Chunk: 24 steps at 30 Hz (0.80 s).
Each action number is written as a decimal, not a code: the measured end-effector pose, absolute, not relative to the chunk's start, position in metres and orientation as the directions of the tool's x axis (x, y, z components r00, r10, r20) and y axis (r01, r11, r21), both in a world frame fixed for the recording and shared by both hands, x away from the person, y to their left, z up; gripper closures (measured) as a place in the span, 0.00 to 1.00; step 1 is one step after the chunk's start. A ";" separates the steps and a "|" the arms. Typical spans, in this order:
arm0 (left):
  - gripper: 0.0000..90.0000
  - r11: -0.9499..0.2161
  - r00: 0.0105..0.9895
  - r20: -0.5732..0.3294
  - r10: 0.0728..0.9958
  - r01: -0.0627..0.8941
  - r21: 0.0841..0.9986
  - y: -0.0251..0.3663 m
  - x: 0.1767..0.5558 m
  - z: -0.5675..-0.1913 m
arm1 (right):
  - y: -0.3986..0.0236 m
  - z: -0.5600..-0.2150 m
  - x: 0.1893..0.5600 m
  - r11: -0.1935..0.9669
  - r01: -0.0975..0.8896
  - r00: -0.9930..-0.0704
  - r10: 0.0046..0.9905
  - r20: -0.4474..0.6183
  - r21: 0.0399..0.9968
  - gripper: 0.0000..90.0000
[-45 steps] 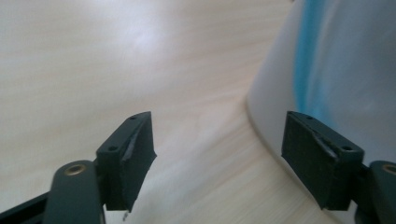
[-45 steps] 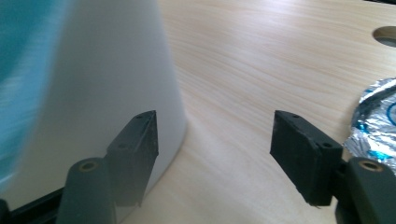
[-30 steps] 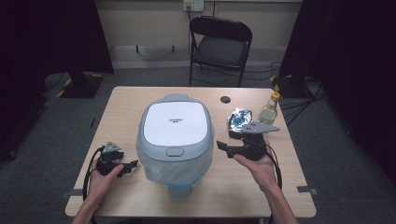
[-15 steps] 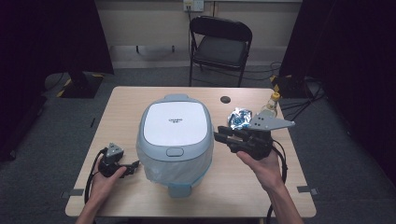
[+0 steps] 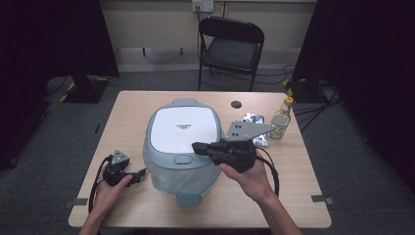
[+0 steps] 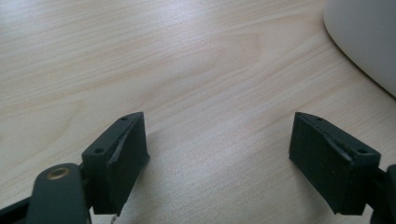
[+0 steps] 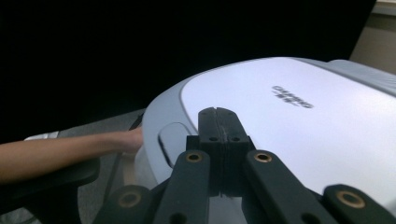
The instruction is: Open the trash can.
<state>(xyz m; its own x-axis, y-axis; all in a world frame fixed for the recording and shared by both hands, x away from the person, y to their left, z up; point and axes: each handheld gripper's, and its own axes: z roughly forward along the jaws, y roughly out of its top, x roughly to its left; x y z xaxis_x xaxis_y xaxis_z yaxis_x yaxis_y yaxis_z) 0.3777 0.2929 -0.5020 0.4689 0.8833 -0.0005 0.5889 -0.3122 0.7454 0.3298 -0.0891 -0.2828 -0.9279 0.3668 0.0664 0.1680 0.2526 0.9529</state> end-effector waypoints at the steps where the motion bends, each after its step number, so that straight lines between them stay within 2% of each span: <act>1: 0.21 -0.312 0.469 -0.001 0.883 0.589 0.745 0.293 0.378 -0.502 | -0.079 -0.284 0.328 0.277 0.164 -0.936 0.348 0.060 0.947 1.00; 7: 0.21 -0.312 0.469 -0.001 0.883 0.589 0.745 0.293 0.378 -0.502 | -0.065 -0.287 0.325 0.309 0.154 -0.947 0.318 0.051 0.939 1.00; 15: 0.21 -0.312 0.469 -0.001 0.883 0.589 0.745 0.293 0.378 -0.502 | -0.062 -0.284 0.320 0.352 0.128 -0.942 0.336 0.002 0.927 1.00; 24: 0.20 -0.314 0.472 -0.001 0.882 0.589 0.744 0.293 0.378 -0.502 | -0.063 -0.285 0.321 0.349 0.134 -0.946 0.324 0.015 0.927 1.00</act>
<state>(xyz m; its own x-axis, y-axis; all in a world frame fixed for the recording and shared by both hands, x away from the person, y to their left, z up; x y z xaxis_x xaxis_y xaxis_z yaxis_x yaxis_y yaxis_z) 0.3781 0.2932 -0.5020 0.4719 0.8816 -0.0012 0.5893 -0.3145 0.7442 0.3207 -0.0633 -0.2849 -0.9460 0.3238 0.0153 0.1344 0.3489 0.9275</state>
